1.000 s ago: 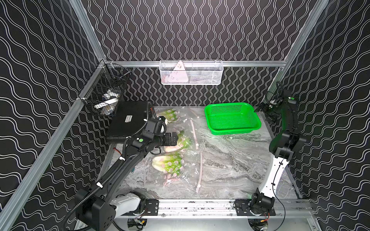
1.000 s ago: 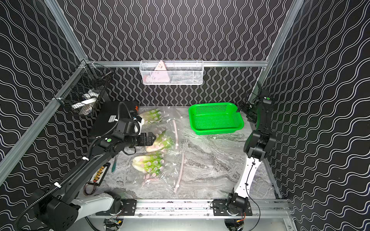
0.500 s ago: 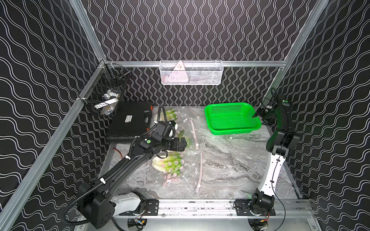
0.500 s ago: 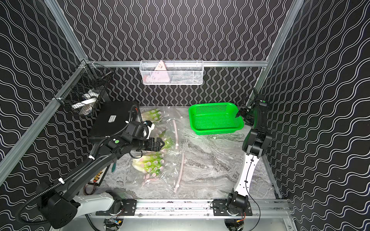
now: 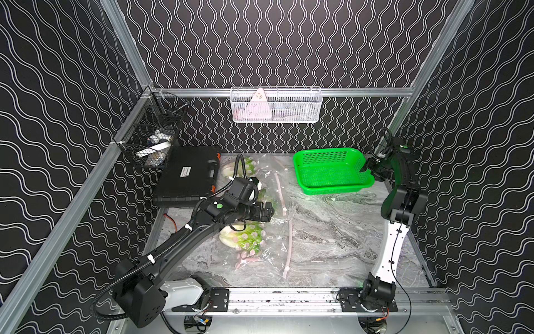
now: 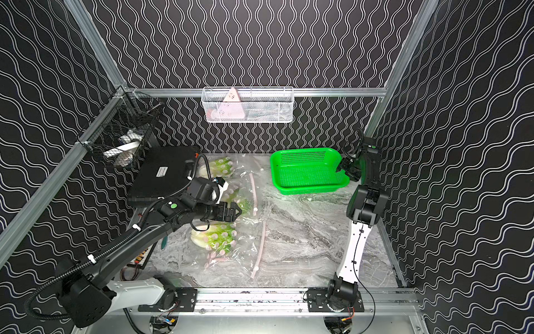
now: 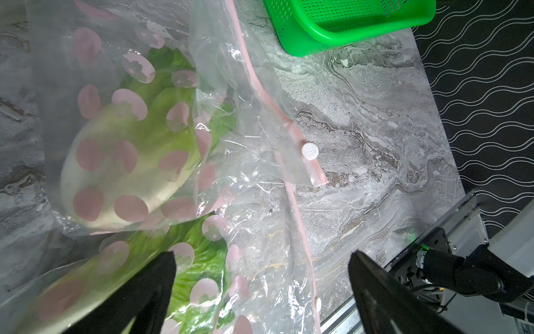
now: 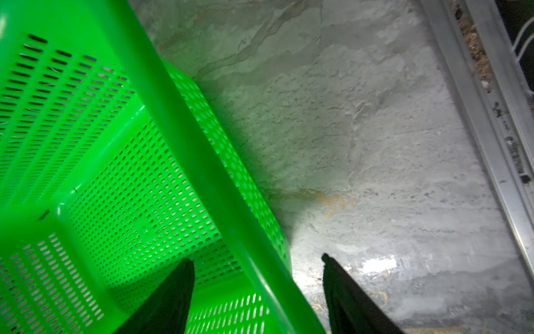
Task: Open the zip-top bag and take out the chinese cabbages
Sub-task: Move the basket to the center of the board.
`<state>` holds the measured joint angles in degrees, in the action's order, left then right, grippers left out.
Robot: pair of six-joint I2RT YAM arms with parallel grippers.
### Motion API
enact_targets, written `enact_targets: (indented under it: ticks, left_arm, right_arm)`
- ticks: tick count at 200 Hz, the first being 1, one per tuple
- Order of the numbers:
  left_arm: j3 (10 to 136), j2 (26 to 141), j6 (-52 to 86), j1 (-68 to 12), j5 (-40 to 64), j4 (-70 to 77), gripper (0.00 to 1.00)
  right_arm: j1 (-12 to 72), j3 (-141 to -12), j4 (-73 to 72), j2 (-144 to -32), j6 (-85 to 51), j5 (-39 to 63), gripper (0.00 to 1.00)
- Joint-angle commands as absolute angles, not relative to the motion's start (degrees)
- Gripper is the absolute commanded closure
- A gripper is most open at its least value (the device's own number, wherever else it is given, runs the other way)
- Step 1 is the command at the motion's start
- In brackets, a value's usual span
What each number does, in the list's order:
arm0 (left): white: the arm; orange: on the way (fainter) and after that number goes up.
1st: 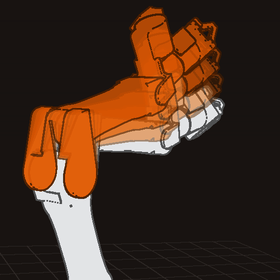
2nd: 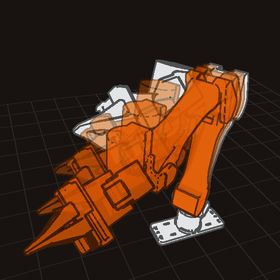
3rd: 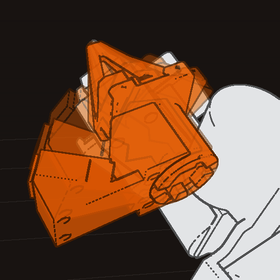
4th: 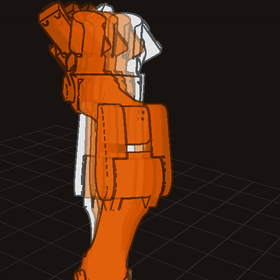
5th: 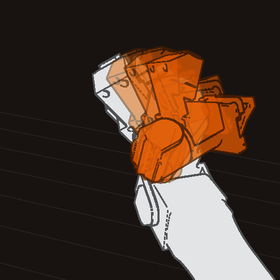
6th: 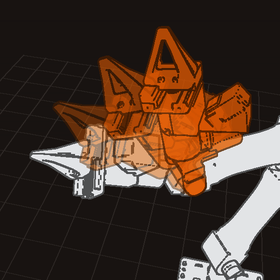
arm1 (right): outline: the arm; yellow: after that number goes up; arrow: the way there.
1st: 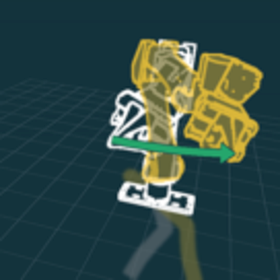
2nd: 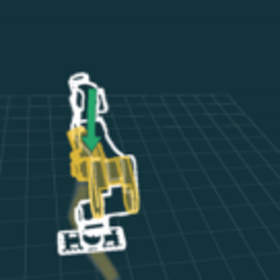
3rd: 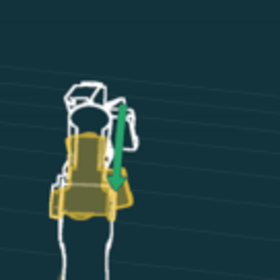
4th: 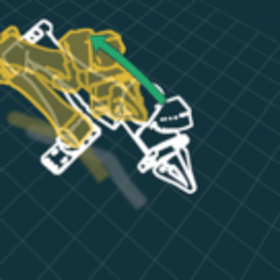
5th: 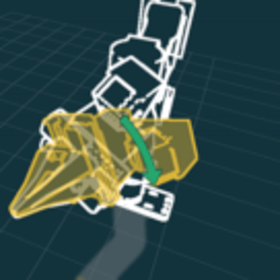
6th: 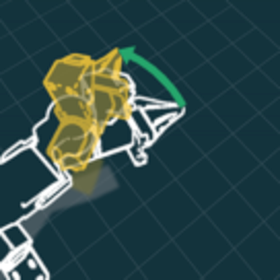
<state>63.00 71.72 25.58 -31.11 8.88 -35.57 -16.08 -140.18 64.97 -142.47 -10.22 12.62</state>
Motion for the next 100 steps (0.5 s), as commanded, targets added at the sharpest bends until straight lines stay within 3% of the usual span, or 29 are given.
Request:
enact_targets:
  ticks: [1, 100]
  left_arm:
    - [62.7, 71.2, 25.7, -31.2, 8.8, -35.6, 0.02]
    - [60.6, 70.6, 25.4, -31.3, 9.8, -34.7, 0.02]
  right_arm:
    - [-14.8, -139.0, 64.8, -141.1, -8.3, 8.8, 0.29]
    - [-11.2, -129.5, 63.7, -135.4, -6.2, 1.1, 0.52]
